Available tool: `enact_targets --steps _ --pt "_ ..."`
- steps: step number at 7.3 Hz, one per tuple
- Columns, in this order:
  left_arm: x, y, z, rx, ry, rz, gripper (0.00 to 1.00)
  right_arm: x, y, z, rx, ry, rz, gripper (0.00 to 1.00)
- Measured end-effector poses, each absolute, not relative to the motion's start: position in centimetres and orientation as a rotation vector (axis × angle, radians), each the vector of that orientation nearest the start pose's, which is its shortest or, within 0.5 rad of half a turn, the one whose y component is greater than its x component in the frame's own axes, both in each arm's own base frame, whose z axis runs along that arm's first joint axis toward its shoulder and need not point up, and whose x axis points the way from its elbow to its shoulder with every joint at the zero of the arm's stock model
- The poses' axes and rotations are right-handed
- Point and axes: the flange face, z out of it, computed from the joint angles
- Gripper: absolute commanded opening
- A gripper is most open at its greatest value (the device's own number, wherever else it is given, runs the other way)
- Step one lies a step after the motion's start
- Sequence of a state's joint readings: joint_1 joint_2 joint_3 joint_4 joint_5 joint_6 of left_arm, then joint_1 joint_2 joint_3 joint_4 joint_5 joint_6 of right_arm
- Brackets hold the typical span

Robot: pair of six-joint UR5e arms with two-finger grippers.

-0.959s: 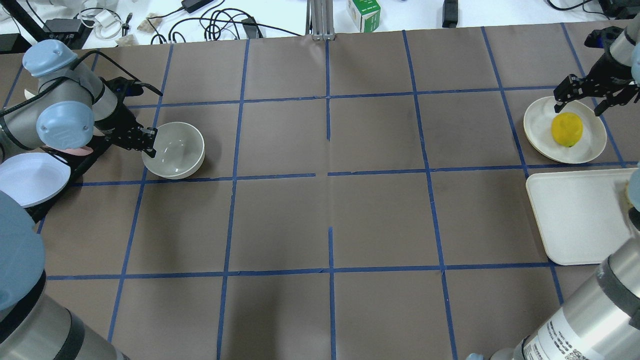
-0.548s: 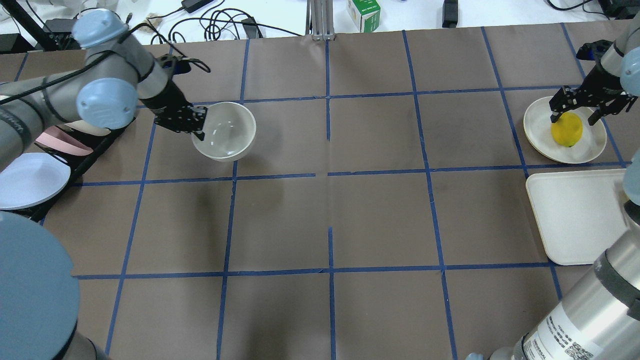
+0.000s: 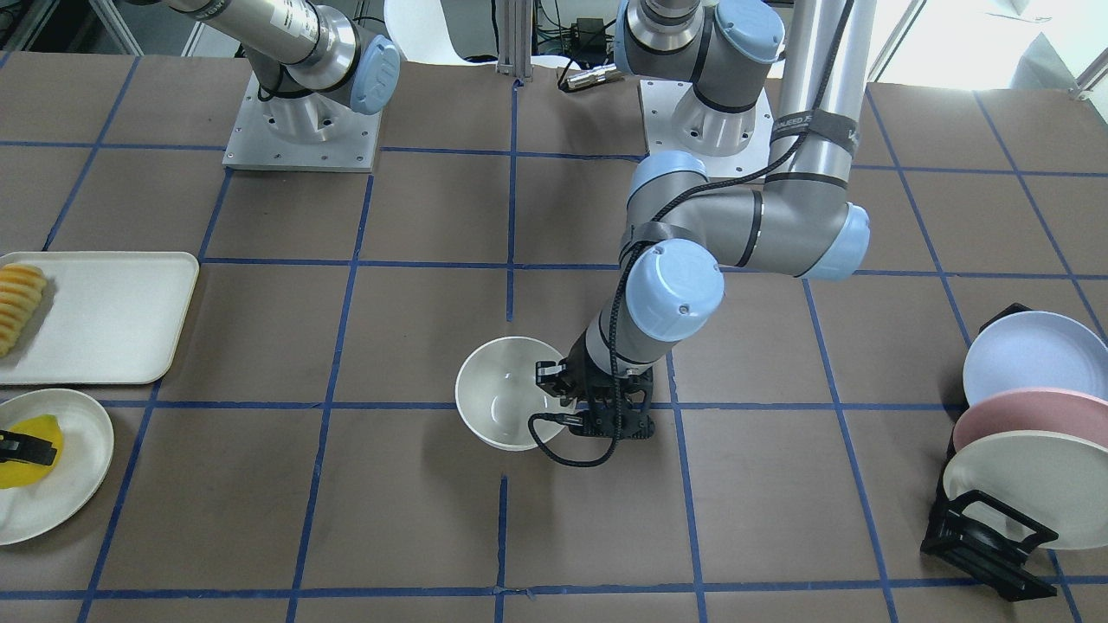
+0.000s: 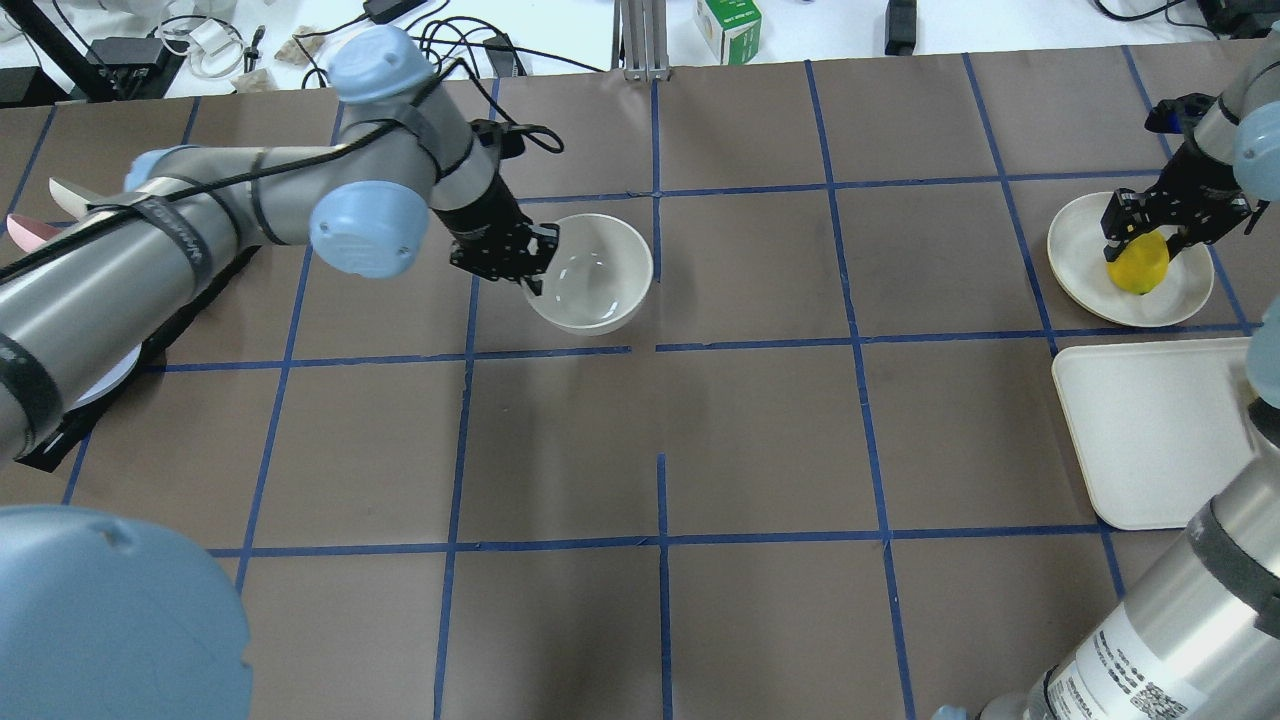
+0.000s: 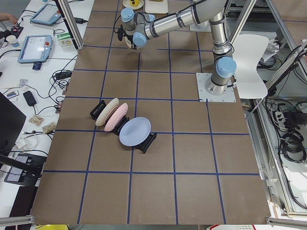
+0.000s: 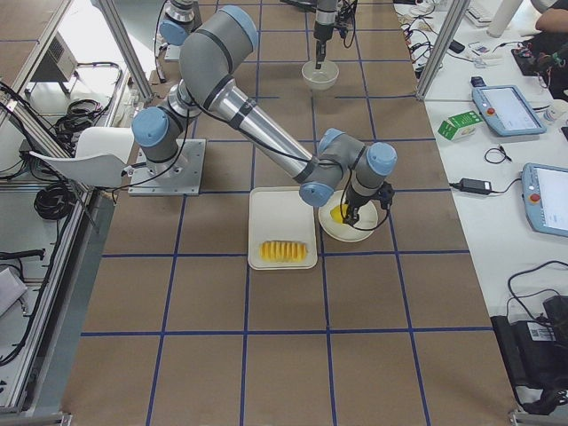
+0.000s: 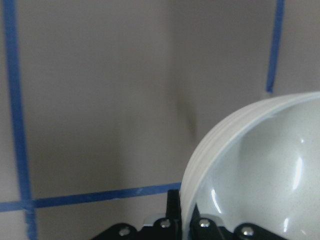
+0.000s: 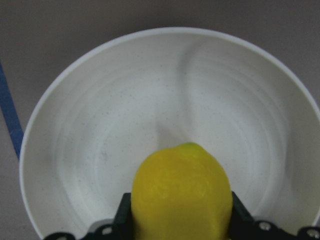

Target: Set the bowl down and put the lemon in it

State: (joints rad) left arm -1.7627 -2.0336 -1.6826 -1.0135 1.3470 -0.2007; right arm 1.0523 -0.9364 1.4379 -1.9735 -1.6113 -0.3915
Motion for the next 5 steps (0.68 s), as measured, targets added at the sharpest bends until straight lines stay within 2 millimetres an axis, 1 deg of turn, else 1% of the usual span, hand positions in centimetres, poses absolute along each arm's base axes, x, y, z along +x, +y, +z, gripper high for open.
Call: enact_targets --steps 1,2,3,4,5 --pt "-27.7 -56.8 22.1 -0.010 3.358 0.089 0.44 -22.6 -66.0 22.1 0.194 3.131 0.137 0.26" --pt "-27.8 -56.5 21.8 -0.002 3.359 0.072 0.91 -22.0 -66.0 24.2 0.188 3.133 0.104 0.26" --pt "-27.7 -56.7 21.9 -0.005 3.358 0.053 1.00 -20.2 -66.0 26.5 0.165 3.127 0.069 0.27" --pt "-27.1 -57.2 22.7 -0.017 3.350 0.009 1.00 -17.0 -66.4 28.5 0.112 3.120 0.029 0.28" --pt "-25.6 -58.3 24.7 -0.038 3.329 -0.058 1.00 -12.9 -66.9 30.1 0.047 3.119 -0.004 0.27"
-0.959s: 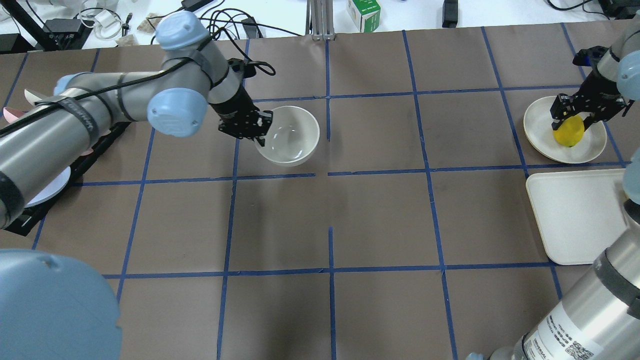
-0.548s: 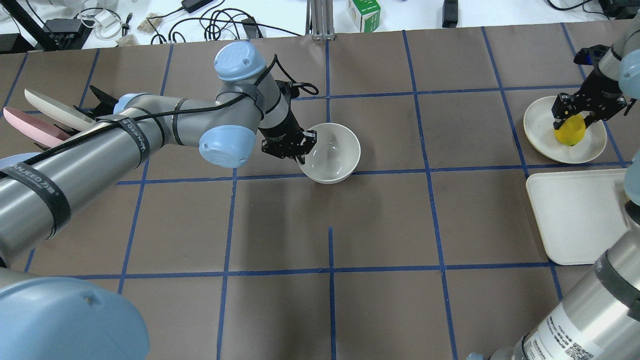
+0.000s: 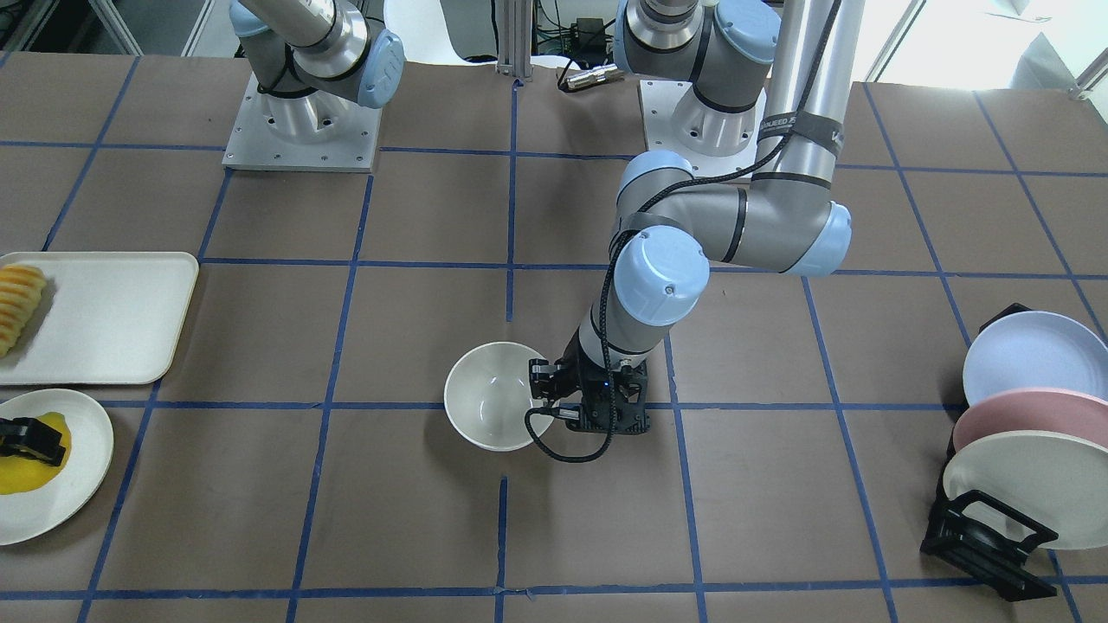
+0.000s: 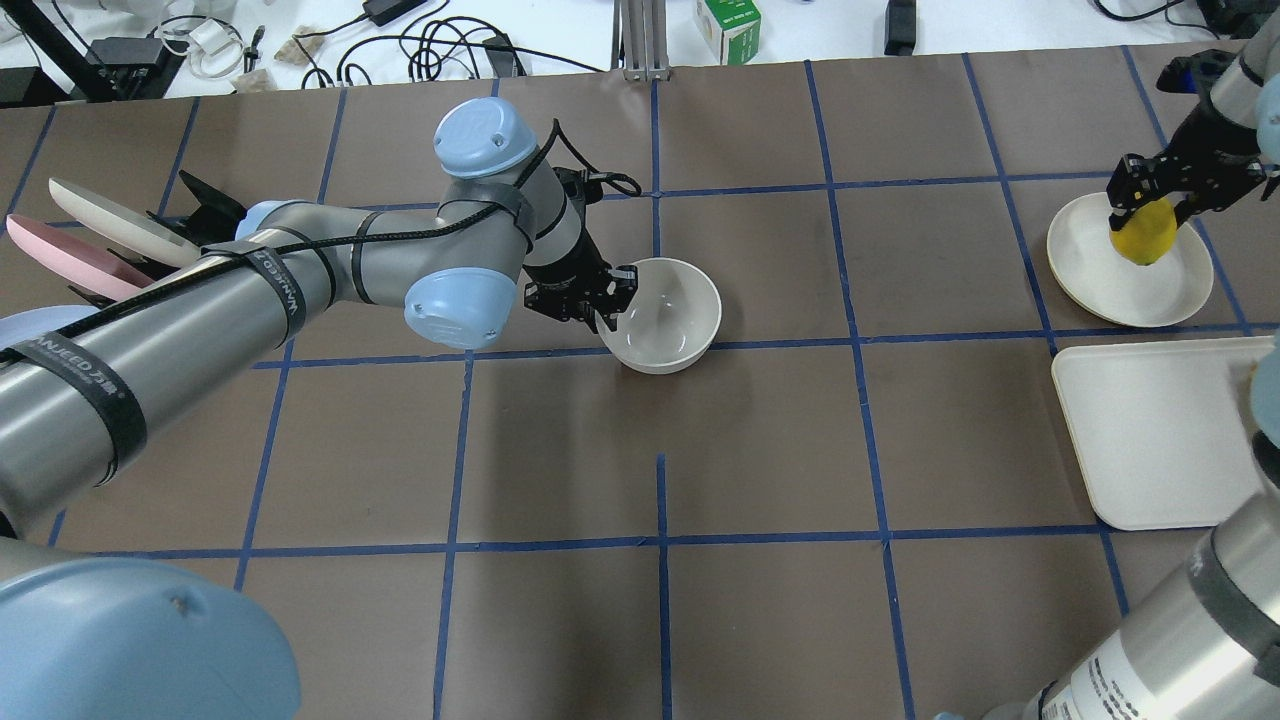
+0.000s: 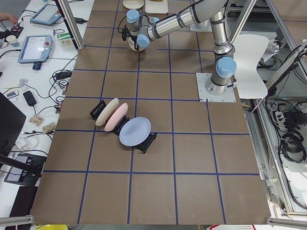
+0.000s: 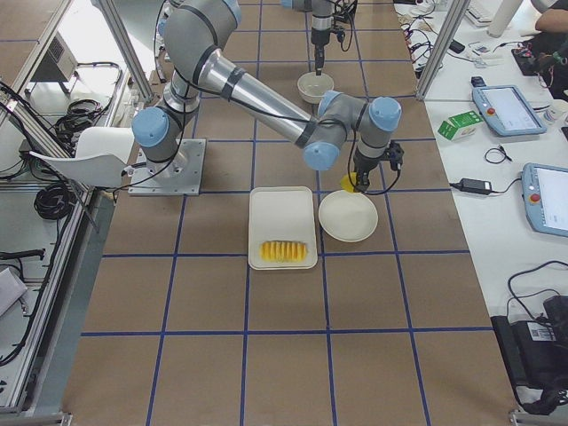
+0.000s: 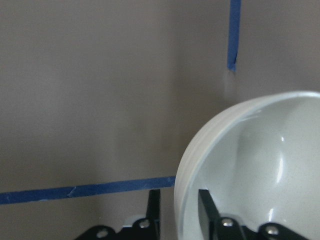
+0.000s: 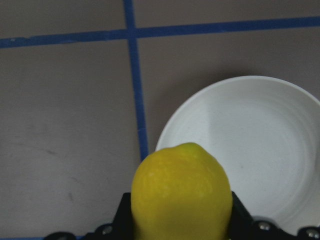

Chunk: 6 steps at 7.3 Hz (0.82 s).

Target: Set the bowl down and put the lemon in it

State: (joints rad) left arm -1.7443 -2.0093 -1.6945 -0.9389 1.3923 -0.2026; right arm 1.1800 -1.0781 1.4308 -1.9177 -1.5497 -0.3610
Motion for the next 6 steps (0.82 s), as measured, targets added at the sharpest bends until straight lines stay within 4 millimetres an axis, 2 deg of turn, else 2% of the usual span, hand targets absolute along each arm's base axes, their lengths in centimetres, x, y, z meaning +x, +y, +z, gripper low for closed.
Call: enact_targets --steps 1,3,5,6 --pt "-23.9 -59.2 27.7 -0.044 3.306 -0.092 1.00 -8.6 -67.3 31.4 -0.014 3.119 -0.029 0.28" --pt "-20.5 -58.9 35.1 0.096 3.251 -0.076 1.00 2.4 -67.4 32.7 -0.112 3.112 -0.056 0.28" --pt "-15.5 -56.5 41.6 0.232 3.207 -0.080 1.00 14.1 -66.3 33.4 -0.181 3.102 -0.088 0.29" --pt "-13.9 -54.7 44.5 0.266 3.175 -0.082 1.00 18.2 -65.3 33.4 -0.172 3.098 -0.093 0.30"
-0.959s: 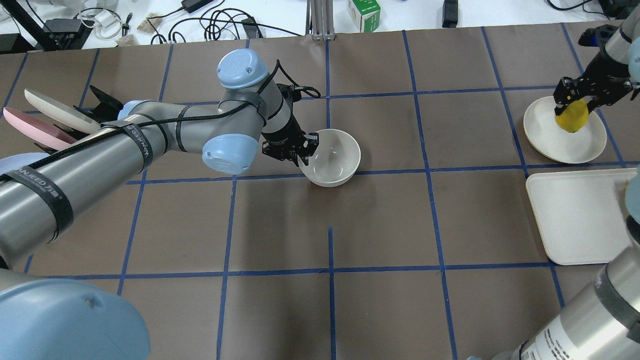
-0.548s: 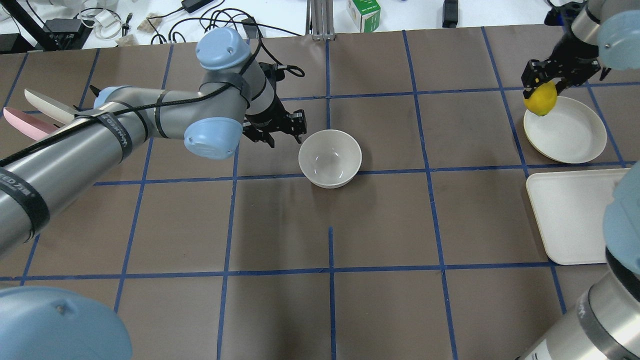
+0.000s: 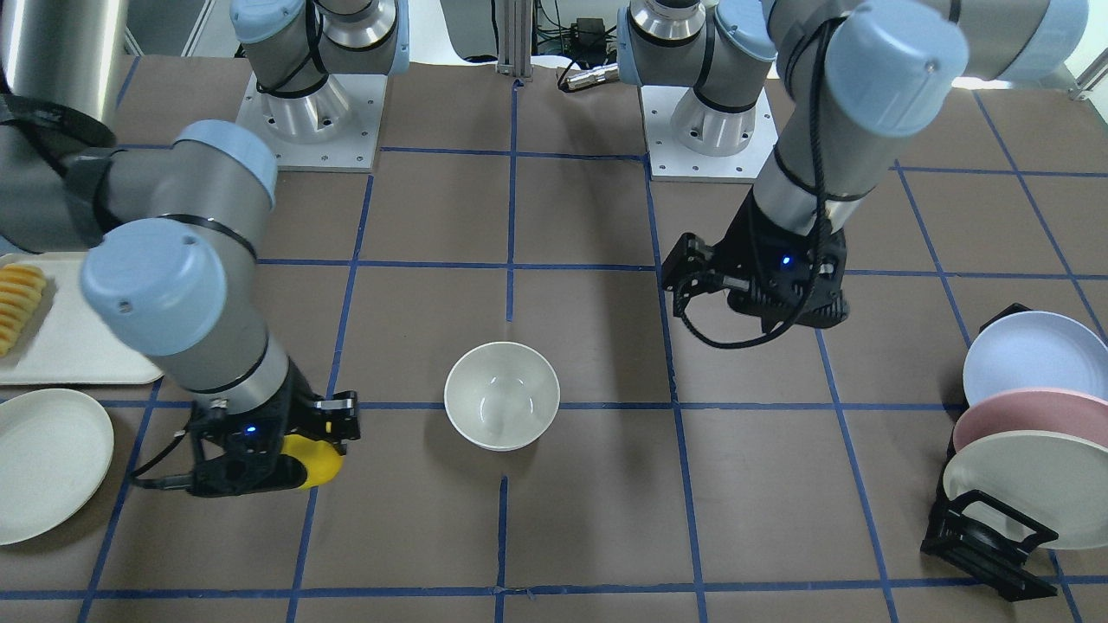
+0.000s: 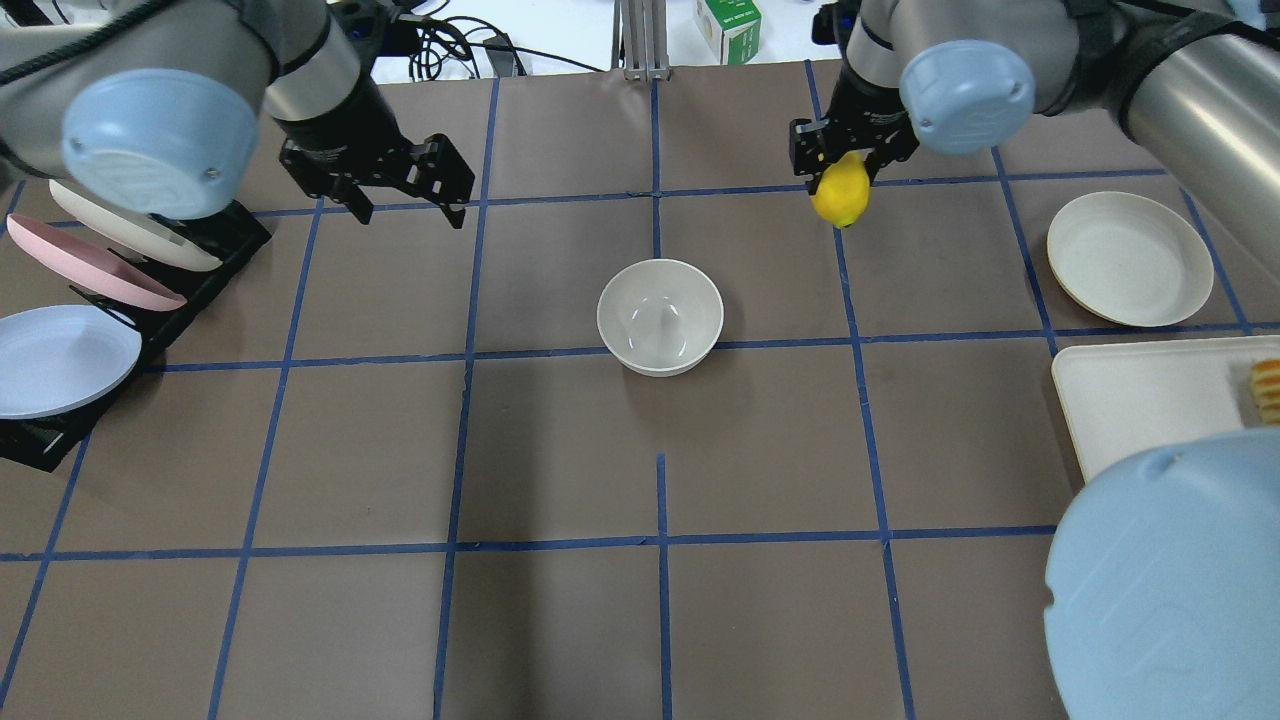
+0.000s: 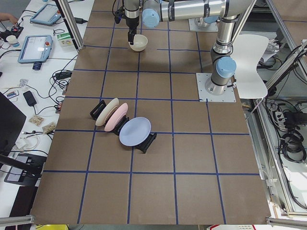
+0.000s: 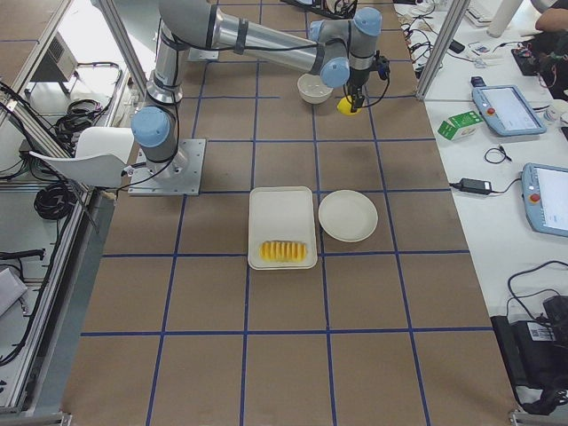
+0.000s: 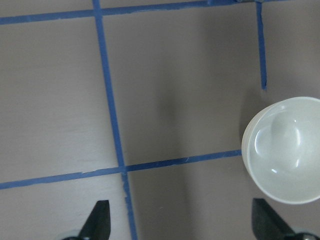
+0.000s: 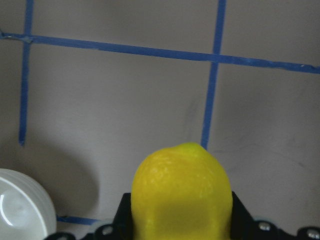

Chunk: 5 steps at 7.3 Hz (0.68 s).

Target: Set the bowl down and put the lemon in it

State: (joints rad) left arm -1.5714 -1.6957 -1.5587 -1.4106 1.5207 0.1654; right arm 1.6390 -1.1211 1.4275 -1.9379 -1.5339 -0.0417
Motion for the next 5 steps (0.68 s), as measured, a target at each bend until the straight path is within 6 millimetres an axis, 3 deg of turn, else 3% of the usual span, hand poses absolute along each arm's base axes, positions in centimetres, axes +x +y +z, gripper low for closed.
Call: enact_targets --steps 2,3,5 --pt "-12.5 -51.2 48.2 0.276 3.096 -0.058 1.00 24.8 -63.6 32.5 0.001 3.089 -0.117 0.29" --pt "-12.3 -50.3 48.7 0.273 3.085 -0.043 1.00 27.4 -62.9 31.7 0.066 3.081 -0.133 0.29" --pt "-12.3 -49.7 49.1 0.265 3.087 -0.039 1.00 31.4 -60.6 30.0 -0.033 3.081 -0.130 0.33"
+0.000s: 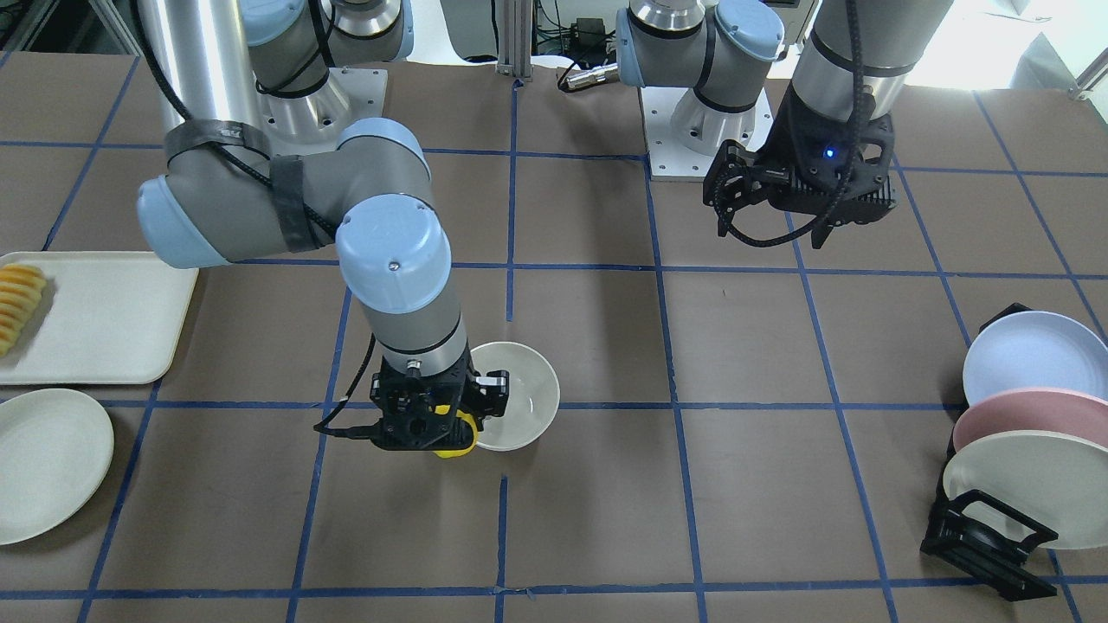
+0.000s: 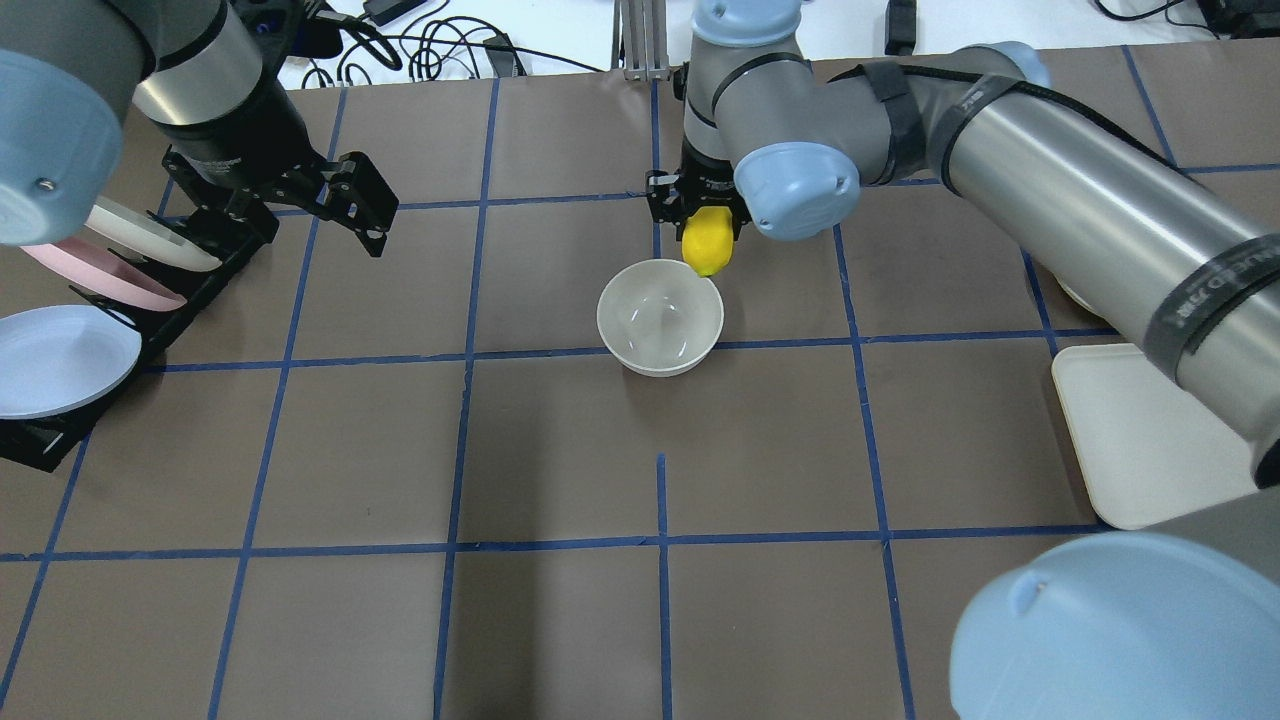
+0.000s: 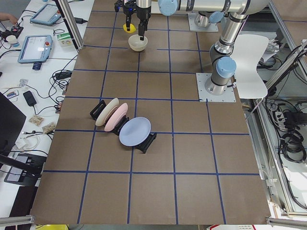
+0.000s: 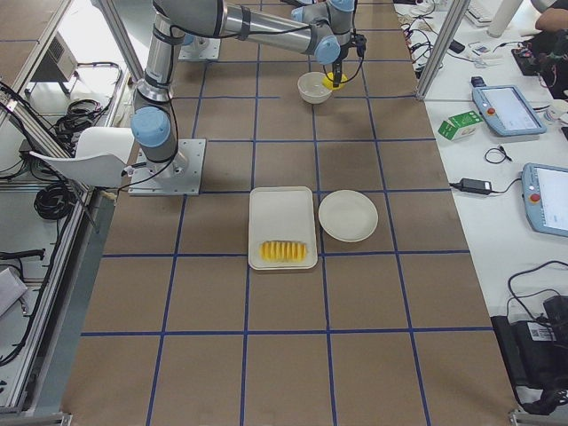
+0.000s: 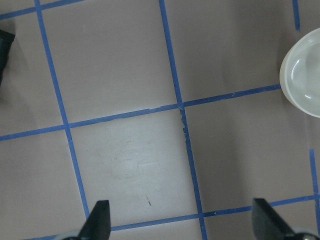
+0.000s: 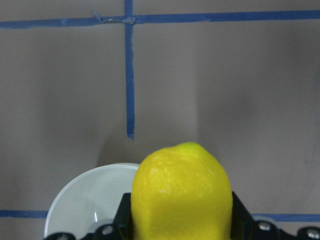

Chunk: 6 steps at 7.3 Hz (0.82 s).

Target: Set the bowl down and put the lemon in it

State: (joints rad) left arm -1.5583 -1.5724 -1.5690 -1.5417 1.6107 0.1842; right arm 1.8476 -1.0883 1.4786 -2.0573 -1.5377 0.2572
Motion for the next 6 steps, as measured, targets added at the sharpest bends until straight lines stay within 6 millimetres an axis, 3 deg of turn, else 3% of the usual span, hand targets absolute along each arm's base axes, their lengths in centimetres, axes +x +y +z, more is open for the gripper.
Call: enact_targets --steps 2,4,6 --pt "-12.4 -49.6 49.3 0.257 3.105 -0.047 1.00 33.5 -58.9 28.4 -0.120 3.084 -0.093 0.35" --pt "-12.3 -49.6 49.5 0.242 3.142 -0.058 1.00 34.3 -57.3 26.3 -0.149 3.090 -0.046 0.38" --pt "-11.6 -49.6 50.3 0.118 3.165 -0.081 1.00 34.9 -57.0 25.4 -0.154 3.058 -0.042 0.50"
